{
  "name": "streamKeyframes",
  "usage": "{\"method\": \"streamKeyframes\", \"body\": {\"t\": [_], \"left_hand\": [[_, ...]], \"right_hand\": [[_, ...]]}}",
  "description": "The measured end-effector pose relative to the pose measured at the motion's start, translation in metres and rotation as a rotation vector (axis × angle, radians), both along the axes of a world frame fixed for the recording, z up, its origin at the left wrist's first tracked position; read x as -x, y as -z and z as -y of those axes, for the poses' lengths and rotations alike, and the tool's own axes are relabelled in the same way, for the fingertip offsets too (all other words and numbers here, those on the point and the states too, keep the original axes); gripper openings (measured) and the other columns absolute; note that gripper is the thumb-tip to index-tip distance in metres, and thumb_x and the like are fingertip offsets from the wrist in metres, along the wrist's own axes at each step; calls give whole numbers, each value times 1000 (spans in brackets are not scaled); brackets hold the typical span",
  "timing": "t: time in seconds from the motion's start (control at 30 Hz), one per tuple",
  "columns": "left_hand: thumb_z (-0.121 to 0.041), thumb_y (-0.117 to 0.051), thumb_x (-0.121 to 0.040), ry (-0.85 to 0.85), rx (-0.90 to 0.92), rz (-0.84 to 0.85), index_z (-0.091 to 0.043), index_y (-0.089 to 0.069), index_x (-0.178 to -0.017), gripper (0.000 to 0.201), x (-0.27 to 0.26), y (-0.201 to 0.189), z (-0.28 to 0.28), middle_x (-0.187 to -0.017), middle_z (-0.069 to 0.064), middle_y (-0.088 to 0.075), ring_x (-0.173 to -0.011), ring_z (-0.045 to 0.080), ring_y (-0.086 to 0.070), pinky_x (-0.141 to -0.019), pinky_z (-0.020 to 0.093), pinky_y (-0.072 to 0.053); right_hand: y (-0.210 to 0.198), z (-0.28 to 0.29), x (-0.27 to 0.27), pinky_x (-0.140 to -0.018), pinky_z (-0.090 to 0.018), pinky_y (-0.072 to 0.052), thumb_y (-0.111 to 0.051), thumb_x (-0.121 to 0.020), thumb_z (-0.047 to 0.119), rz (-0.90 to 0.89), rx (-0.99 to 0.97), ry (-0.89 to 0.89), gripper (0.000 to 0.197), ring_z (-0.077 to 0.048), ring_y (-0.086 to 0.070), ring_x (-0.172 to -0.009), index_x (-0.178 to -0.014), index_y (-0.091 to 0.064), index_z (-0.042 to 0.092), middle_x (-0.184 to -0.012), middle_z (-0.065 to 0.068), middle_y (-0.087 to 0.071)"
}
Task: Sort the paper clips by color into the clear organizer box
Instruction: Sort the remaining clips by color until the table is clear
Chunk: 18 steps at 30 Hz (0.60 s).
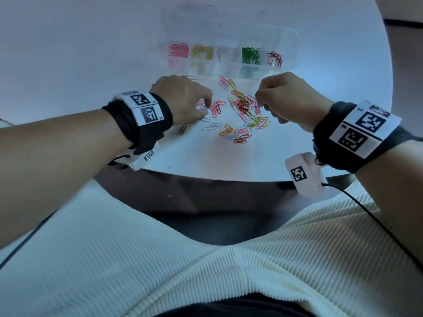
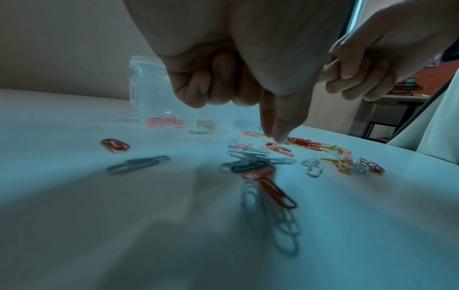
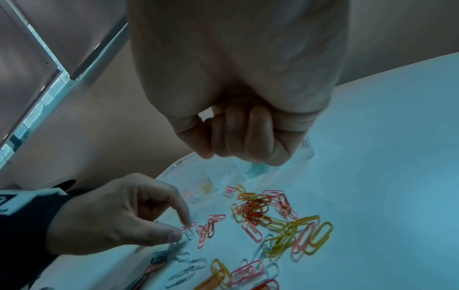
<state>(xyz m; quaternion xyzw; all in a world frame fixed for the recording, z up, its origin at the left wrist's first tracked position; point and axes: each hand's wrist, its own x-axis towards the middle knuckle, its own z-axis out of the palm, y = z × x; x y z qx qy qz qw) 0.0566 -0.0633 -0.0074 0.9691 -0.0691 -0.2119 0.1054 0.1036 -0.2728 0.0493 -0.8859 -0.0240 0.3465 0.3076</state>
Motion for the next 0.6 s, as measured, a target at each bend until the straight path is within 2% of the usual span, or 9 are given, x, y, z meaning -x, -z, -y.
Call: {"method": "streamKeyframes", "body": {"t": [0.1,0.2,0.3,0.37,0.43,0.5,0.6], "left_hand": [[-47,-45,-96,79,-8,-14,-49,-52,-129,34,2,3,5,-116,-1,-66,-102,26,-58,-69,30,-35],[-50,-44,-96,98,-35,-32,-47,-59,-124,31,2,8,6,-120,-6,-65,-105,24,-58,-70,29,-35],[-49,-51,-92,57,-19,-12,-40,-69,-108,25,2,8,5,-110,-7,-68,-99,22,-60,-70,29,-36],[-47,-53,-91,44,-18,-1,-35,-68,-102,23,2,9,6,-101,-3,-68,-89,23,-58,-68,30,-35],[-47,-51,-92,30,-17,-5,-34,-62,-110,25,2,10,8,-100,1,-67,-87,24,-56,-68,30,-34],[-46,-50,-93,13,-17,-7,-36,-58,-119,29,2,11,8,-108,3,-66,-96,28,-58,-70,30,-35],[-45,-50,-95,-13,-20,2,-36,-62,-120,29,0,10,7,-118,-1,-65,-107,27,-58,-75,31,-36]], "right_hand": [[0,-1,-1,-47,-24,-31,-52,-81,12,0,-6,2,19,-20,-36,-51,-62,-52,15,-64,-8,-45],[1,-2,-2,-46,-23,-32,-52,-81,11,3,-7,-5,21,-18,-35,-48,-61,-51,16,-60,-5,-45],[1,-1,-2,-45,-22,-33,-53,-81,12,12,-8,-6,21,-18,-35,-47,-60,-50,16,-60,-4,-44],[2,-1,-2,-45,-22,-32,-53,-81,12,13,-11,-3,21,-18,-35,-48,-60,-50,16,-60,-5,-44],[2,-1,-3,-45,-22,-32,-53,-81,11,13,-11,-3,22,-18,-35,-48,-60,-50,16,-60,-6,-44],[2,-2,-2,-45,-22,-32,-53,-81,11,14,-9,-6,22,-18,-35,-48,-60,-50,16,-60,-5,-44],[3,-2,-2,-44,-22,-32,-53,-81,12,16,-2,-14,21,-17,-35,-47,-61,-51,16,-59,-3,-45]]}}
